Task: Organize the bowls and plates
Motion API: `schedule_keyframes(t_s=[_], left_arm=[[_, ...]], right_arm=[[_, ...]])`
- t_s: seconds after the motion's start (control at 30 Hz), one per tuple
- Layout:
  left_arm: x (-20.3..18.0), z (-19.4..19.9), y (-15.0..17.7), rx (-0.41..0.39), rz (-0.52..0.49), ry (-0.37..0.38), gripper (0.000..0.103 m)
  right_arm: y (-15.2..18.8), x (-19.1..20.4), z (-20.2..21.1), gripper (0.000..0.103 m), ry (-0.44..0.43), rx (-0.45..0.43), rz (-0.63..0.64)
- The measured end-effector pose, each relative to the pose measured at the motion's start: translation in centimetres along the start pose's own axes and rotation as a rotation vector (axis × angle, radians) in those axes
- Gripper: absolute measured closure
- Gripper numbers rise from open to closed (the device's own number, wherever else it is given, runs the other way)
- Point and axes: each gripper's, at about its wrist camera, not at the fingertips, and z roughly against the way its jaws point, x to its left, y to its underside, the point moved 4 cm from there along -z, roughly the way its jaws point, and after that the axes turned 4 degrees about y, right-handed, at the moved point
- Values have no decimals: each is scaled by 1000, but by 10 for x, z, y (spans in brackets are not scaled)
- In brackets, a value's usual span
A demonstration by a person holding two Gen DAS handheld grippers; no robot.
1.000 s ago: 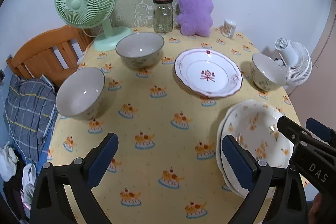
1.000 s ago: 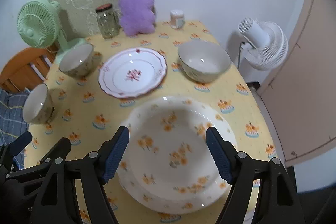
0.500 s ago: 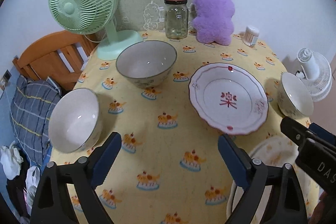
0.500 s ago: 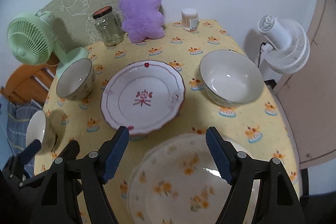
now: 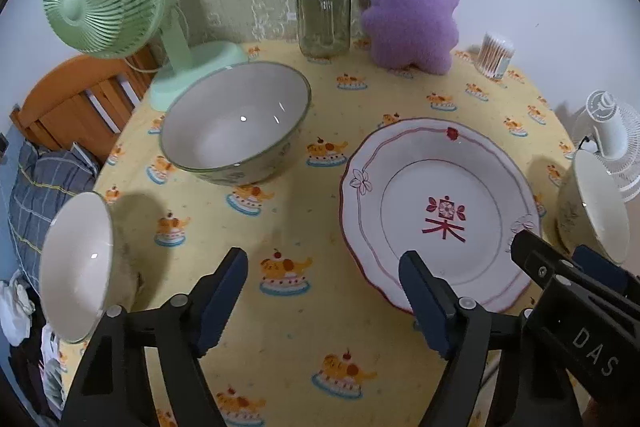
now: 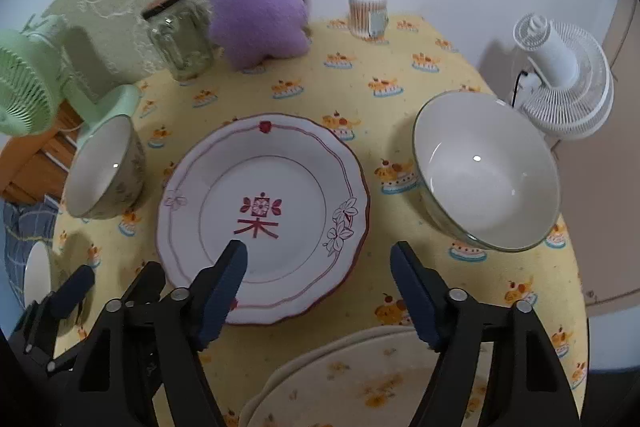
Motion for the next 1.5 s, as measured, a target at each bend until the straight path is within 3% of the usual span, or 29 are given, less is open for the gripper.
schedule_keyframes(t_s=[0.27,0.37,0.57,0.9,1.5], left_arm=[[-10,-37,-1,56,6,4,32],[-16,-47,0,77,-2,10,40],[-30,-50,-4,51,-63,0,47],[-31,-48,-2,79,-68,10,51],[40,-9,57,161,101,-70,51]], right_arm=[[-4,-4,-32,37,36,53,-35],[-5,-5,-42,38,52,74,-38],[-6,-4,-58,51,22,105,-37],[-8,2,-57,51,18,112,23],[52,67,-28,51,-88,184,197]])
